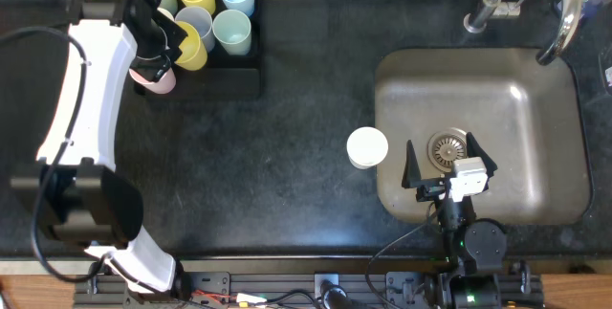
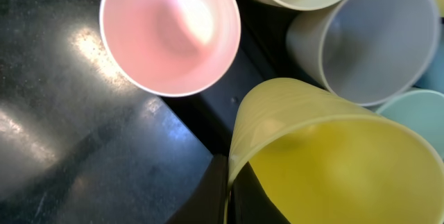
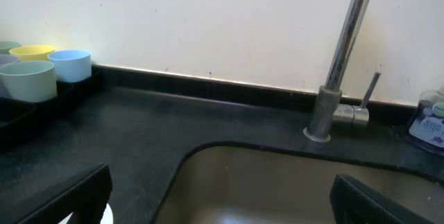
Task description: Store Cups
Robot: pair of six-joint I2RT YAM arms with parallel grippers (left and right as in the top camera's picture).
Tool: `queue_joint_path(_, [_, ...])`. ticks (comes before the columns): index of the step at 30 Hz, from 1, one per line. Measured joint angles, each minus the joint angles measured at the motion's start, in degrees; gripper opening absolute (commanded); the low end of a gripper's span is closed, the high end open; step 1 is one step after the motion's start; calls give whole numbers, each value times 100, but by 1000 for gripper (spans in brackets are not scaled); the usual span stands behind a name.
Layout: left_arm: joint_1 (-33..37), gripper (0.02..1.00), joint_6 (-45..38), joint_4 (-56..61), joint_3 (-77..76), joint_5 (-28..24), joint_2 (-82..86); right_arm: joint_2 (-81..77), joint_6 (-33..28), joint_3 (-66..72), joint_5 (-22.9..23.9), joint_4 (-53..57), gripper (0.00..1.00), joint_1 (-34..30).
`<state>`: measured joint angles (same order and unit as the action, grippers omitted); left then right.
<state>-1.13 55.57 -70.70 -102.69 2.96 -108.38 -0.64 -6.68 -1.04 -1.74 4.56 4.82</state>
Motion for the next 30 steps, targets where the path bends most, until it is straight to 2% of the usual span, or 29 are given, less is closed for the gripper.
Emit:
queue_joint_path(25, [160,40,0,-46,15,-59,-981,0,2,2,0,-4,998,0])
queue_joint_path(26, [160,88,0,-50,15,-63,-990,0,2,2,0,-2,996,0])
queue_joint_path(27, [162,233,0,-37,15,-63,-990,0,2,2,2,-2,998,0])
queue_joint_path(28, [160,439,-4,-46,15,-63,-990,2,-2,2,0,-2,998,0])
queue_joint_path(29, [160,698,2,-31,20,-66,-990,0,0,0,0,0,998,0])
queue_joint_path(30, [160,847,0,2,20,-63,-992,0,0,0,0,-4,998,0])
